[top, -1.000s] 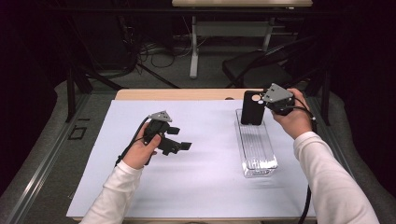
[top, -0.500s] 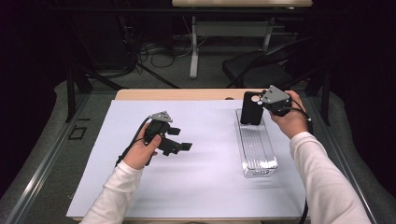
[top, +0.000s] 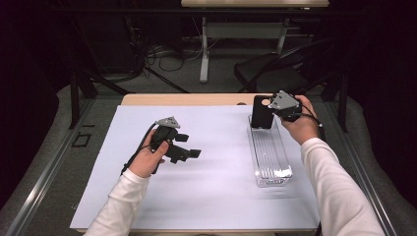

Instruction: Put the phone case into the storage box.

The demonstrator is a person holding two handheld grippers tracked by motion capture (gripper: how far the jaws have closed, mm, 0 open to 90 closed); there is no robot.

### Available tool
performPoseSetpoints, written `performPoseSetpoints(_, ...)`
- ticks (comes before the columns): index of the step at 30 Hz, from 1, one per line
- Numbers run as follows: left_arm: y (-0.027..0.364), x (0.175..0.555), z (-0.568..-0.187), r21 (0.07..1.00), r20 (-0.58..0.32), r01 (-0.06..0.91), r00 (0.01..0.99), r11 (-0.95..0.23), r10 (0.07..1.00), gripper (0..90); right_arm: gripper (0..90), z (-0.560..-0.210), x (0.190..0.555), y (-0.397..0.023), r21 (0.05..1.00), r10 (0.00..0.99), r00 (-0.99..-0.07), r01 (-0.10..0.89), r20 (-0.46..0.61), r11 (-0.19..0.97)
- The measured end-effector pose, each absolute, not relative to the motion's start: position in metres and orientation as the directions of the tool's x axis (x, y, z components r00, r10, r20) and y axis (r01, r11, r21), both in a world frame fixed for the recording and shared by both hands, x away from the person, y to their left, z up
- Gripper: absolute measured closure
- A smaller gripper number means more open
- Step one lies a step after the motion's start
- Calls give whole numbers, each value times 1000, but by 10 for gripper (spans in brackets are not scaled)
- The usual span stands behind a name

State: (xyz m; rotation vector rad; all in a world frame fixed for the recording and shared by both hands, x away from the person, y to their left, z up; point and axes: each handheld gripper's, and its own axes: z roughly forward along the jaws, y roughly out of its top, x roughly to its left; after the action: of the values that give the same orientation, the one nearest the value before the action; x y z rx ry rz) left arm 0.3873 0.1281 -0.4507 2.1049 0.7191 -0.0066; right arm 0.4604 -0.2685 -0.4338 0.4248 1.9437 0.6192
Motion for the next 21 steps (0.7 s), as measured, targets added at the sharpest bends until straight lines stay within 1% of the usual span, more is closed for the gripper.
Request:
performPoseSetpoints(10, 128, 388, -451, 747, -262, 495, 833, -443, 488, 155, 808, -440, 462, -260, 547, 495, -415, -7, -763, 837)
performPoseSetpoints(21, 129, 389, -451, 746, -264, 497, 832, -443, 488, 155, 808, -443, 463, -256, 542, 488, -414, -16, -769, 841)
